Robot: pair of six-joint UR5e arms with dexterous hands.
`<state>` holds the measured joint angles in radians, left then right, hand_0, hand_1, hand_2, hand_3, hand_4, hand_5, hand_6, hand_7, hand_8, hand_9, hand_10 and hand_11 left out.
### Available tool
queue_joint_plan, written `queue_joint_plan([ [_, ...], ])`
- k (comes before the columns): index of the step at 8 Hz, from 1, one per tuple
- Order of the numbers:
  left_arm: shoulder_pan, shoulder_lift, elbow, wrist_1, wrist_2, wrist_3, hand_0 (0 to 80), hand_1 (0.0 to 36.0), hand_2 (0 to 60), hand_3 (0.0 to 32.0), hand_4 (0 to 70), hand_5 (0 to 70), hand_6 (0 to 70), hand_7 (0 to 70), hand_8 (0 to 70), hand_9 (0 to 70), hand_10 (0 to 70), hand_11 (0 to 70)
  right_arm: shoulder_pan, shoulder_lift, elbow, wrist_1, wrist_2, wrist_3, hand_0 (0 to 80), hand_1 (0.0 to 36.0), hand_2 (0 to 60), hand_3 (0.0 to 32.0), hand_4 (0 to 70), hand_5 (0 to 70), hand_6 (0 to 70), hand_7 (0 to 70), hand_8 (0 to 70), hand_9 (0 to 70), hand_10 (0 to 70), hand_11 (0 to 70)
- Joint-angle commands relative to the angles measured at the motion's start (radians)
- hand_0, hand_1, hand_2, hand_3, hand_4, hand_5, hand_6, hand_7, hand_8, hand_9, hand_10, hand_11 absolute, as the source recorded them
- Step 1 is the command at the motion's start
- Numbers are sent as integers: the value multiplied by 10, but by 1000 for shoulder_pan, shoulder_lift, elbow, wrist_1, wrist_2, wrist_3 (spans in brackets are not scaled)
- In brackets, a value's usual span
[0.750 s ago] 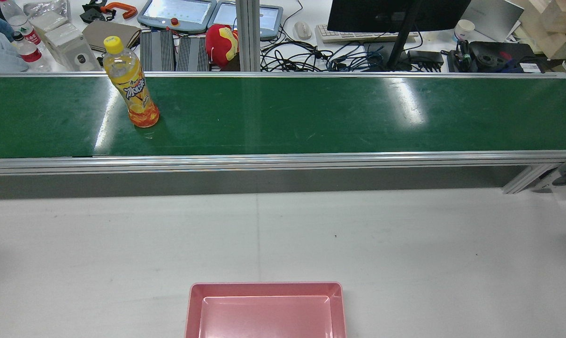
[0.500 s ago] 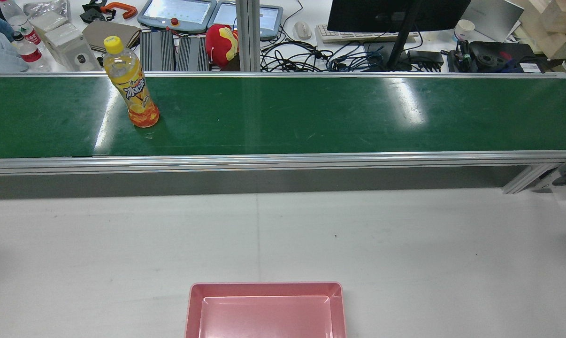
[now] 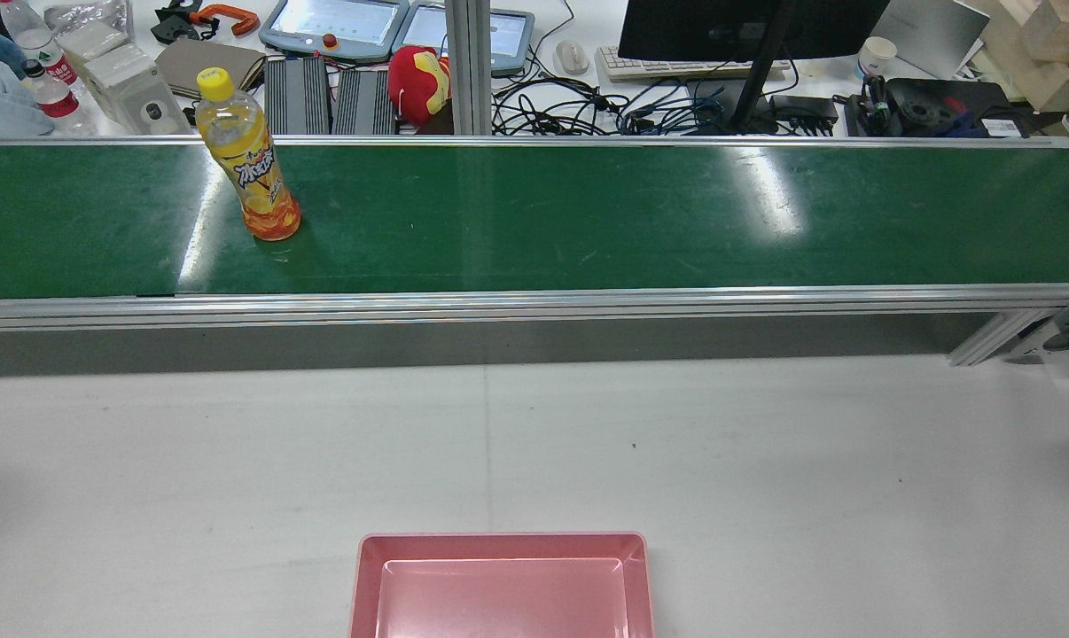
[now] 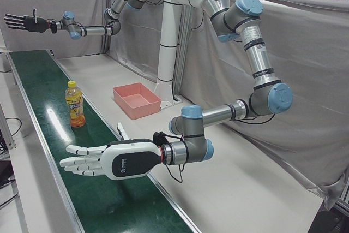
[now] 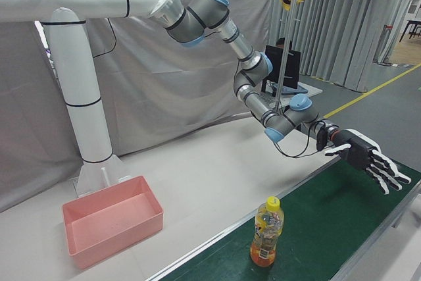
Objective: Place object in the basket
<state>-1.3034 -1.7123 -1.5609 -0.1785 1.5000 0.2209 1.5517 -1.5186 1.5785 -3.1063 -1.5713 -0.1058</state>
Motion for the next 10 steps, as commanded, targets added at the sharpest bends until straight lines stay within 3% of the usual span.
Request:
queue_joint_plan([
  [1, 80, -35, -18, 13, -29, 23, 599, 172, 0, 0, 17, 202, 11, 8, 60, 78, 102, 173, -1, 0, 0, 0, 0, 0, 0, 0, 0, 0, 0, 0, 0, 0, 0, 0, 0, 0],
  [3, 153, -58, -59, 25, -33, 23, 616, 176, 0, 0, 20, 209, 11, 8, 59, 76, 98, 168, -1, 0, 0, 1, 0, 0, 0, 0, 0, 0, 0, 0, 0, 0, 0, 0, 0, 0],
  [6, 258, -113, -68, 74, -95, 35, 629, 176, 0, 0, 30, 214, 12, 11, 65, 84, 98, 167, 1, 0, 1, 0, 0, 0, 0, 0, 0, 0, 0, 0, 0, 0, 0, 0, 0, 0],
  [10, 306, -171, -77, 131, -95, 72, 623, 167, 0, 0, 31, 217, 11, 9, 66, 86, 97, 166, -1, 0, 0, 1, 0, 0, 0, 0, 0, 0, 0, 0, 0, 0, 0, 0, 0, 0],
])
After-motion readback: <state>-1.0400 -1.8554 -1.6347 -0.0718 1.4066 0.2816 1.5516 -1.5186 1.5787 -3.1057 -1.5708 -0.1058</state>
